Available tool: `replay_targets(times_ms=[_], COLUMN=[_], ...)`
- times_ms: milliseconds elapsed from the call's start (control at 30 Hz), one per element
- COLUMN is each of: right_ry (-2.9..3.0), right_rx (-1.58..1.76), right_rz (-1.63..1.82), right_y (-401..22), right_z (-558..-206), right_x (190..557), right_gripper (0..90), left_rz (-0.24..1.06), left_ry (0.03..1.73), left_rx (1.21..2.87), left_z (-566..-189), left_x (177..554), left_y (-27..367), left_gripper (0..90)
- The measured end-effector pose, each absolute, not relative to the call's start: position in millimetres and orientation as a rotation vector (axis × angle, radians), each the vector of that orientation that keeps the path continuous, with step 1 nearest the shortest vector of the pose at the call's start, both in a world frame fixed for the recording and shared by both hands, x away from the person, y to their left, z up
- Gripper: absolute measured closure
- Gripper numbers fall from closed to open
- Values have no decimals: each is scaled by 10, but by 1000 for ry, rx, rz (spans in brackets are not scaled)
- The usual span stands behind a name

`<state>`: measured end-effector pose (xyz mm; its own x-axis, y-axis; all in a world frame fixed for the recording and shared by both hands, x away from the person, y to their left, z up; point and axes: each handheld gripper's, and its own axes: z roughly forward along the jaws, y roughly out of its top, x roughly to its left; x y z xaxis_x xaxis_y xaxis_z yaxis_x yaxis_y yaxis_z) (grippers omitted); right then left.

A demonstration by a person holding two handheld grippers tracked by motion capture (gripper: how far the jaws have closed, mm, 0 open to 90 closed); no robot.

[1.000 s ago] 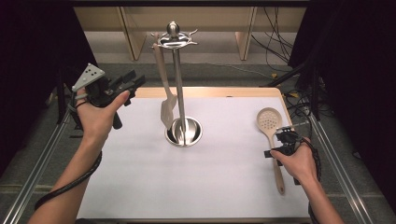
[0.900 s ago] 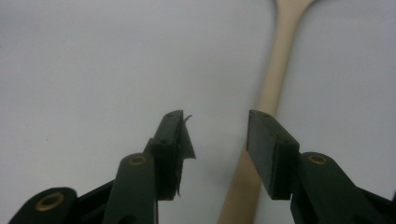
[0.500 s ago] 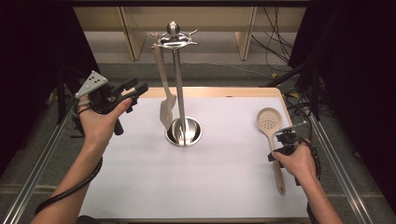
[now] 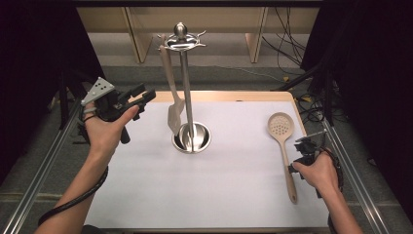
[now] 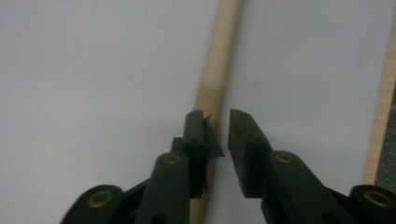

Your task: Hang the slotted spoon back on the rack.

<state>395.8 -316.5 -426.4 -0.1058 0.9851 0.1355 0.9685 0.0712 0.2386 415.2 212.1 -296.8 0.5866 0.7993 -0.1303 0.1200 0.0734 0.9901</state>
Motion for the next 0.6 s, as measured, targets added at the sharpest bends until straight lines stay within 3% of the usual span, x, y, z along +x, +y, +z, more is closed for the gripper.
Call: replay_targets(times_ms=[167, 600], right_ry=[2307, 2429], right_rx=[2052, 1964], right_rz=[305, 243], right_y=[-3247, -3124], right_z=[-4332, -4492], right_x=[3883, 3833], right_gripper=[894, 900], left_rz=[615, 606], left_ry=[847, 862], left_rx=[1428, 1426], left_z=[-2987, -3051], left_x=[4144, 4156], left_y=[2159, 2170], left_gripper=[509, 509])
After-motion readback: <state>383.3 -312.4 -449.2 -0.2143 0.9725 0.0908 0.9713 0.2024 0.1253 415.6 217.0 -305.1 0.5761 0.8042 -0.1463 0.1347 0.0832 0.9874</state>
